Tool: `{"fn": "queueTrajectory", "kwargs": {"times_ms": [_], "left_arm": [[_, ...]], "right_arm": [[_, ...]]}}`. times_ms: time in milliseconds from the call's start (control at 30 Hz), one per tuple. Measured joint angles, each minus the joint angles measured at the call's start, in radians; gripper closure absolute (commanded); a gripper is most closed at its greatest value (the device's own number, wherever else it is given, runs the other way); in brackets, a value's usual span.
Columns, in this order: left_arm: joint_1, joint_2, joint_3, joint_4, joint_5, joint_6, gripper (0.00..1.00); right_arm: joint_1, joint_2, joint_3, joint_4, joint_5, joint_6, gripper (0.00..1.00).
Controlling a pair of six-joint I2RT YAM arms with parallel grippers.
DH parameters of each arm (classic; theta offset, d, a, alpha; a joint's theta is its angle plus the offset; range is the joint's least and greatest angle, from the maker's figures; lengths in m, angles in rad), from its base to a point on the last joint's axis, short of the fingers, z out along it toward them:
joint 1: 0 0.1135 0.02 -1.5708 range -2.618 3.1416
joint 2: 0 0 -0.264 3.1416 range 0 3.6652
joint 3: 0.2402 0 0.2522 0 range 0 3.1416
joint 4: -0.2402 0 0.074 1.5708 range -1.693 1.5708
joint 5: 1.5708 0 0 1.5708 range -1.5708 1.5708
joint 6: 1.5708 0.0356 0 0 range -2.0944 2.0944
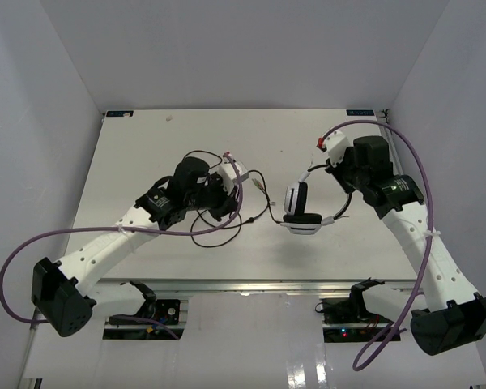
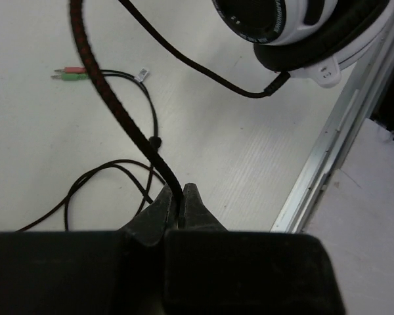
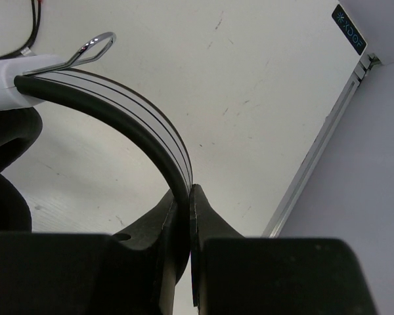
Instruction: Wrap the headphones
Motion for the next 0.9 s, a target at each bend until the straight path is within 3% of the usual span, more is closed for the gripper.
{"fn": "queueTrajectory", "kwargs": {"times_ms": [233,333,667,900], "left_arm": [[0.000,-0.011,0.132,-0.102,-0.136,0.095,1.00],[0.001,0.002,0.174,-0.126,-0.121,0.095,1.00],[-0.120,0.149,0.247,-0.159,0.132,-0.025,1.00],[-0.186,0.175,0.246,-0.160,0.206,-0.082,1.00]], "right_arm": [[0.038,0.005,-0.036,0.046,0.068,-0.025,0.92],[0.055,0.020,-0.036,0.060,0.069,-0.003,0.92],[0.065,0.205,0.092,0.059,0.087,0.229,0.92],[0.013,0.235,0.176,0.049,0.085,0.370,0.92]]}}
